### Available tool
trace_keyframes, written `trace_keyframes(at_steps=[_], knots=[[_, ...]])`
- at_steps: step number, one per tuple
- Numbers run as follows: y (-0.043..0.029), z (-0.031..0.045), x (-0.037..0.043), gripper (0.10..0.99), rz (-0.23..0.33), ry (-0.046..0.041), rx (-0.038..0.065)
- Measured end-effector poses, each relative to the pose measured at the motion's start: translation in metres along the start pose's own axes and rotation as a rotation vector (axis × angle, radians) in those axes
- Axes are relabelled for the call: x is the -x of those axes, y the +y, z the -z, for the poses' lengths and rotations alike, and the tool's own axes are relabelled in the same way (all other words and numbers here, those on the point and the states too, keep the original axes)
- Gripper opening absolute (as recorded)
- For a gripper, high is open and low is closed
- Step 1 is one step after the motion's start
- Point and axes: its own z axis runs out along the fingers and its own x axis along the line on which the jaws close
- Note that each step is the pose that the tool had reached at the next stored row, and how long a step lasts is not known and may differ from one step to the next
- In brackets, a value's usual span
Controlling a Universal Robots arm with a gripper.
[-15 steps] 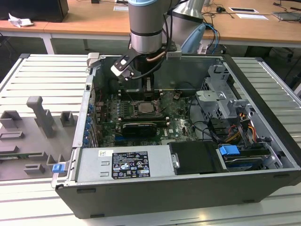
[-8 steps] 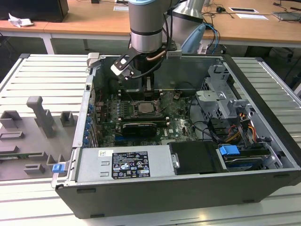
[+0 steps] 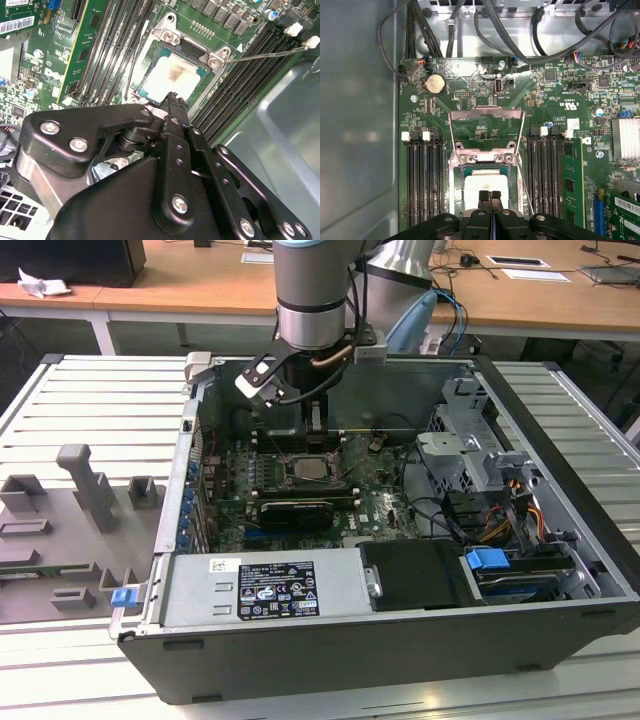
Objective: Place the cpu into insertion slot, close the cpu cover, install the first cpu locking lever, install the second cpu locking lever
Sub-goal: 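Close the cpu cover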
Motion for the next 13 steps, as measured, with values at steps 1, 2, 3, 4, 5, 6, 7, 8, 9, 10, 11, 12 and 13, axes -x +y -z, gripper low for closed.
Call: trace_keyframes(at_steps=[1,2,3,4,5,6,7,8,9,10,11,12,13], knots=[[0.0,0.0003,0.0,0.106,0.0,-0.0001,0.0],[0.0001,0.0009,0.0,0.106,-0.001,-0.0001,0.0],[0.0001,0.0012,0.0,0.106,-0.001,-0.0002,0.0],[0.0001,0.0016,0.0,0.106,-0.002,-0.0001,0.0],[0.0002,0.0018,0.0,0.106,-0.002,-0.0001,0.0],[0.0002,0.0023,0.0,0.106,-0.003,-0.0003,0.0],[0.0002,0.0027,0.0,0.106,-0.003,-0.0004,0.0],[0.0002,0.0031,0.0,0.106,-0.003,-0.0004,0.0],[0.0003,0.0038,0.0,0.106,-0.004,-0.0004,0.0],[0.0004,0.0045,0.0,0.106,-0.004,-0.0004,0.0],[0.0004,0.0053,0.0,0.106,-0.004,-0.0004,0.0],[0.0006,0.0068,0.0,0.106,-0.005,-0.0004,0.0],[0.0008,0.0094,0.0,0.106,-0.006,-0.0005,0.0]])
